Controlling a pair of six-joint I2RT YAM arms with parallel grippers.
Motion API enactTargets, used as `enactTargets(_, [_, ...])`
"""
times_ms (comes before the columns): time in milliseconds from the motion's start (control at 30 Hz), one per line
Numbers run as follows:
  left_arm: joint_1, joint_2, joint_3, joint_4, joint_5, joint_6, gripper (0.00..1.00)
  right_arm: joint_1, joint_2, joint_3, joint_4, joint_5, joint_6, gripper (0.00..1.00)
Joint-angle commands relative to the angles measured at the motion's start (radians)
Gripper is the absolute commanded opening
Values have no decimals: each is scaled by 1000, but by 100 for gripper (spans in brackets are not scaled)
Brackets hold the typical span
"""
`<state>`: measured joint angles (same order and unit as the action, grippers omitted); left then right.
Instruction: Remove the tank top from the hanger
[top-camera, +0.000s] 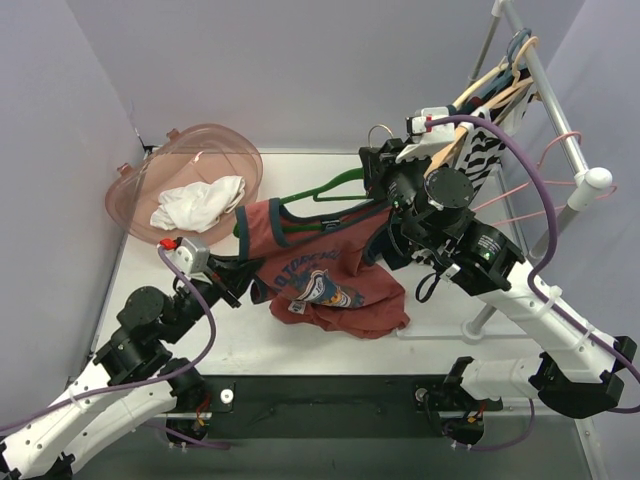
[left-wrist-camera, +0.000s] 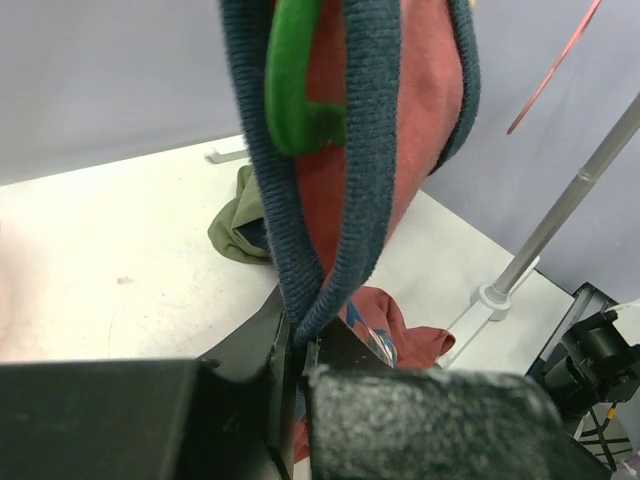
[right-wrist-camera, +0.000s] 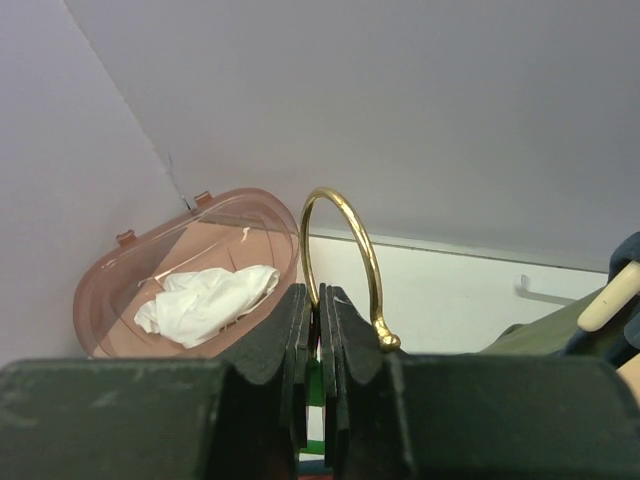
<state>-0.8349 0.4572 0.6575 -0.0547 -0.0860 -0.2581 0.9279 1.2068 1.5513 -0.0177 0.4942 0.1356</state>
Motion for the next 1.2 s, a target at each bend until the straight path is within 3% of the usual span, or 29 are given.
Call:
enactTargets(0, [2,-72,63,-68,-110,-39,0,-24,-41,6,76,53,-22,0])
enactTargets(300, [2,-140,96,-243,-389,-135,0,-26,-59,24,74,44,25,0])
enactTargets(533, [3,-137,143,-280,-364,-158,0,-26,-53,39,64,32,35,0])
enactTargets(767, [3,-95,237,-247,-167,-154,0,-26,-27,0,29,-54,33,0])
enactTargets(1167, [2,-112,275,-353,-426,-185,0,-35,-1,26,-74,24,-7,0])
